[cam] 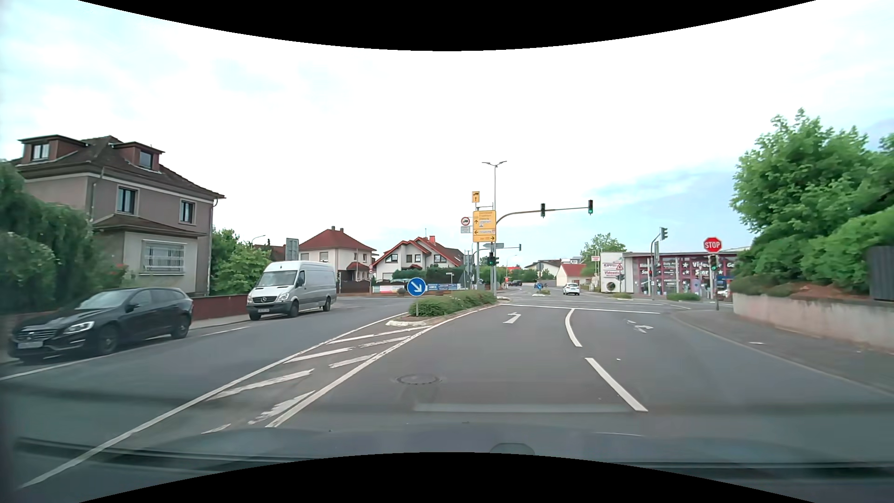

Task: Follow the waypoints while adhering to traffic rules and regulations

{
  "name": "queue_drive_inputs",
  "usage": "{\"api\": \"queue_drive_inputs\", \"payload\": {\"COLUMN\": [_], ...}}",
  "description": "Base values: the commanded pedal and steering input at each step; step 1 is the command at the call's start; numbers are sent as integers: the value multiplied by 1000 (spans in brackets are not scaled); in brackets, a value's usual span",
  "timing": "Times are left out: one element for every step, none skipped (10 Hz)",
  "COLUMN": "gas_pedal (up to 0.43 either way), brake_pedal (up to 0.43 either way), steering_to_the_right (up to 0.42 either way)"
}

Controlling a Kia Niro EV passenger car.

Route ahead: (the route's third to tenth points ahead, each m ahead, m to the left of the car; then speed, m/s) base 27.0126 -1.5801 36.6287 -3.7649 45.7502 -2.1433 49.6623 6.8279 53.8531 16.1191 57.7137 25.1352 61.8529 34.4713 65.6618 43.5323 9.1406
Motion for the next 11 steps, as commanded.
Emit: {"api": "queue_drive_inputs", "payload": {"gas_pedal": [0, 0, 0, 0, 0, 0, 0, 0, 0, 0, 0], "brake_pedal": [0, 0, 0, 0, 0, 0, 0, 0, 0, 0, 0], "steering_to_the_right": [54, 53, 53, 52, 52, 52, 52, 52, 52, 51, 51]}}
